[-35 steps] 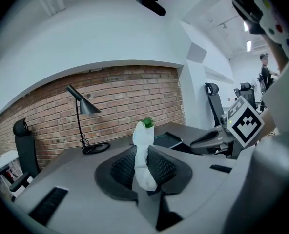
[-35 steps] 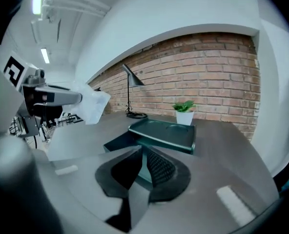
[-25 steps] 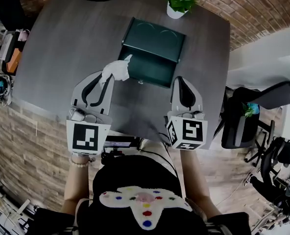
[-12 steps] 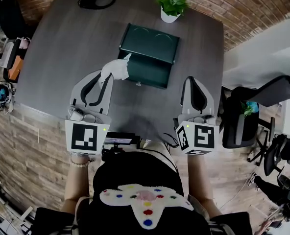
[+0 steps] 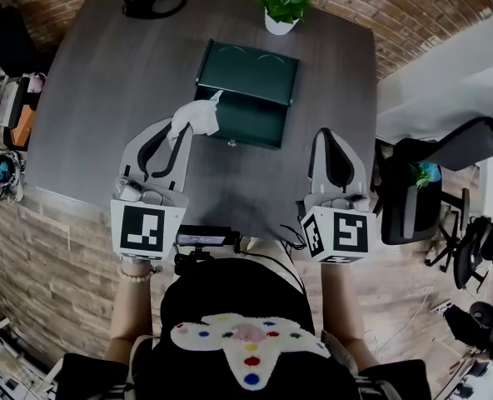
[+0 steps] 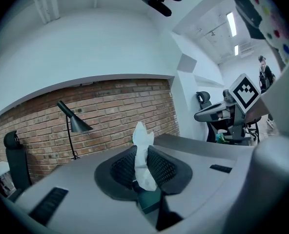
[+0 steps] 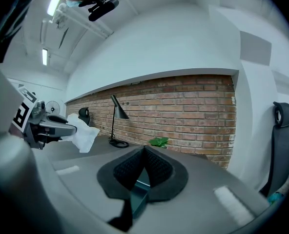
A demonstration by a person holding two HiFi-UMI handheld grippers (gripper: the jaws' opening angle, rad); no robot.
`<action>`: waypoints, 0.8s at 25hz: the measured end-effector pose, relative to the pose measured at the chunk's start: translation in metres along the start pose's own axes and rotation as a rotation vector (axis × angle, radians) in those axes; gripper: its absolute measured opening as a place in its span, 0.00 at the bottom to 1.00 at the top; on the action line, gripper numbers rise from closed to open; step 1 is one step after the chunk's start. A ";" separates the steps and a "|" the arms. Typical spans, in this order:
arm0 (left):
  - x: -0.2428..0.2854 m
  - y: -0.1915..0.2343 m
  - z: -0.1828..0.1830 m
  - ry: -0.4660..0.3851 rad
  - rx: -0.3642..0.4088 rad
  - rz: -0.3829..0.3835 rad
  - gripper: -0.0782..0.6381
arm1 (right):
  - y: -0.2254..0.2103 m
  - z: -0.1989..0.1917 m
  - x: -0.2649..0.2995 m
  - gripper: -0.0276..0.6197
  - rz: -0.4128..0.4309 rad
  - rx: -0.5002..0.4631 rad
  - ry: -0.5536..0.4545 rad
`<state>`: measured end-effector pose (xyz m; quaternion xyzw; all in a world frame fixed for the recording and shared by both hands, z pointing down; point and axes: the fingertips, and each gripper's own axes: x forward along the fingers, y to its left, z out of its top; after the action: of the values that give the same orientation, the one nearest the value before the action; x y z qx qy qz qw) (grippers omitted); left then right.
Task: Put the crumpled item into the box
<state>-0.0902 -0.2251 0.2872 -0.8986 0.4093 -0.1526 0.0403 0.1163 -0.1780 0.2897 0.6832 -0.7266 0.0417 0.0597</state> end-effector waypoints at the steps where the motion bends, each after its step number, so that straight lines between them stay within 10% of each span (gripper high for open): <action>1: 0.003 0.000 -0.001 0.004 -0.003 -0.008 0.19 | -0.001 0.000 0.000 0.06 -0.004 0.001 0.002; 20: 0.096 -0.033 -0.063 0.144 0.050 -0.290 0.19 | -0.016 -0.025 -0.005 0.06 -0.083 0.007 0.073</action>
<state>-0.0259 -0.2719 0.3770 -0.9338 0.2730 -0.2310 0.0108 0.1334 -0.1707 0.3130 0.7110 -0.6948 0.0664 0.0856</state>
